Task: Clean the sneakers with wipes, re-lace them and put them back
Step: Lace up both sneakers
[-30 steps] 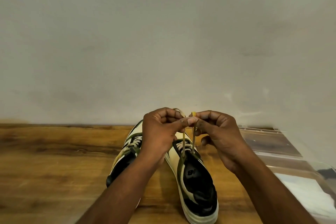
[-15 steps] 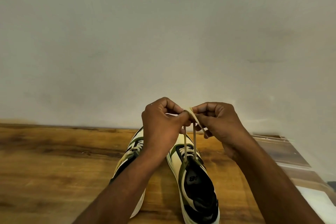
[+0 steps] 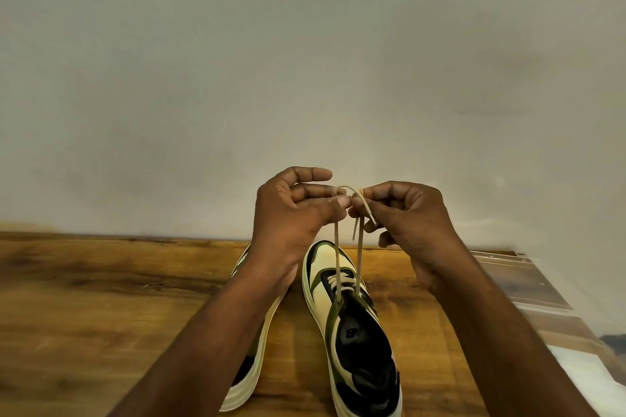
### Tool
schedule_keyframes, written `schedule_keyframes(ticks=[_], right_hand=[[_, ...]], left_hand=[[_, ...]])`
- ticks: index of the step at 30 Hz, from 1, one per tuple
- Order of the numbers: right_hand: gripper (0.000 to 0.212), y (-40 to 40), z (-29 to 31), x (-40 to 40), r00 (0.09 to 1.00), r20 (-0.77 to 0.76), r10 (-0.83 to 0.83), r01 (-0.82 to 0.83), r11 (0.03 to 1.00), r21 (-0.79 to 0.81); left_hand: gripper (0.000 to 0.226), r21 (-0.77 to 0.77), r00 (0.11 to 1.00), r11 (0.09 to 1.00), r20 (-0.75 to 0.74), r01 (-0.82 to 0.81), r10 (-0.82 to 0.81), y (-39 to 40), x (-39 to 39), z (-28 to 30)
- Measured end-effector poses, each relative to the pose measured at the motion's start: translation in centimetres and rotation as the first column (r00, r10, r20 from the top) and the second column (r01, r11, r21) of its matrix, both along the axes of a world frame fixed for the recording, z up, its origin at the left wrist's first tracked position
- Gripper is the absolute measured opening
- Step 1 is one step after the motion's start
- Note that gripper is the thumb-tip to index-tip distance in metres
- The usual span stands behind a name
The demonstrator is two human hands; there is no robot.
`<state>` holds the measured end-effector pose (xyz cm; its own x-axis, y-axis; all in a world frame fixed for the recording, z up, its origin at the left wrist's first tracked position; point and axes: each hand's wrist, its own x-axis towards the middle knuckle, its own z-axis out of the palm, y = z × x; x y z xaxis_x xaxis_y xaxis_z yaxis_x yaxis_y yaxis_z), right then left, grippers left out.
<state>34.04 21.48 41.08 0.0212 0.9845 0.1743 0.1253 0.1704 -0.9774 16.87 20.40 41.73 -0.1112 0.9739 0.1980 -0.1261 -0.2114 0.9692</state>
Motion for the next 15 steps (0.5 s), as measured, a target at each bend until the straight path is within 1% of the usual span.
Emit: schedule_keyframes(ticks=[2,4,8,11,15], right_hand=[[0.007,-0.1,0.1,0.0,1.0,-0.014,-0.001,0.001,1.0,0.003],[0.008,-0.2,0.5,0.0,0.999,-0.051,-0.002,0.002,1.0,0.013],[0.015,-0.5,1.2,-0.3,0.996,-0.087,-0.006,0.01,0.999,0.049],[0.017,-0.9,1.8,-0.7,0.993,-0.115,0.011,-0.003,0.997,0.075],[0.016,-1.3,2.6,-0.7,0.991,-0.134,0.012,0.003,0.993,0.114]], left_hand=[[0.04,0.012,0.999,1.0,-0.025,0.022,-0.022,-0.1,-0.1,0.1],[0.033,0.038,0.999,0.999,-0.052,0.009,-0.007,-0.2,-0.2,0.5],[0.021,0.052,0.999,0.998,-0.041,-0.024,0.026,-0.6,-0.1,1.5],[0.023,0.061,0.998,0.996,-0.027,-0.06,0.061,-0.7,-0.2,2.4],[0.033,0.133,0.99,0.987,-0.098,-0.088,0.102,-0.6,-0.2,3.8]])
